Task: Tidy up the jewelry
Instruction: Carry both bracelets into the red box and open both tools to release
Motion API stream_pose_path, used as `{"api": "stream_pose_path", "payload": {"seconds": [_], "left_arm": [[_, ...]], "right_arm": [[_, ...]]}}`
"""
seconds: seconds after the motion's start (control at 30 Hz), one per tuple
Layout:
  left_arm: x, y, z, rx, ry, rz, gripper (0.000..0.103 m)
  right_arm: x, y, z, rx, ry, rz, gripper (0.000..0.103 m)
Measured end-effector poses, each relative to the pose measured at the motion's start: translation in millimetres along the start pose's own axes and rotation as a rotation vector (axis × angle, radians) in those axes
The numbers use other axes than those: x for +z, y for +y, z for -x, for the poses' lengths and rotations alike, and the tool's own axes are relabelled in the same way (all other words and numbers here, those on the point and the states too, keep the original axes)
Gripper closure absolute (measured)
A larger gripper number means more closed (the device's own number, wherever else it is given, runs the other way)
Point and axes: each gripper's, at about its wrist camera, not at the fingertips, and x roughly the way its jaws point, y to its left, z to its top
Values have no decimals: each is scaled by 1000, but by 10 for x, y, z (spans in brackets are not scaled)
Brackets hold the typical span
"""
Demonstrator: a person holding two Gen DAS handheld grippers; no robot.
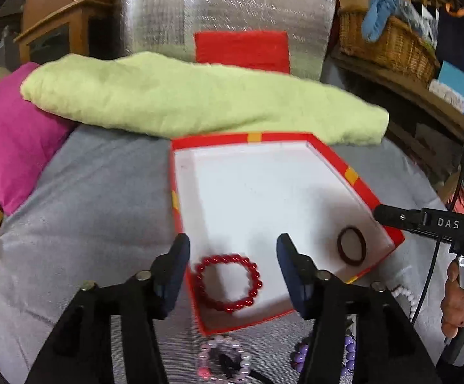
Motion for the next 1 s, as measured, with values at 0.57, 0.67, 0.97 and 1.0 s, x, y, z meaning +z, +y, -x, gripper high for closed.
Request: {"api": "stream_pose_path", "payload": {"seconds": [0.57,0.67,0.97,1.0], "left_arm": [[-177,581,-355,-40,234,290,36],[-196,583,-411,-54,250,309,41],[-158,554,-578,-95,263,327,79],[-148,542,-583,-84,259,317,79]], "right_arm": [[-46,-633,251,-78,-40,-270,82],[-78,-606,187,-71,-12,-263,82],[-176,-450,85,-121,6,-166,89],[-185,-453,82,-119,6,-164,89]]}}
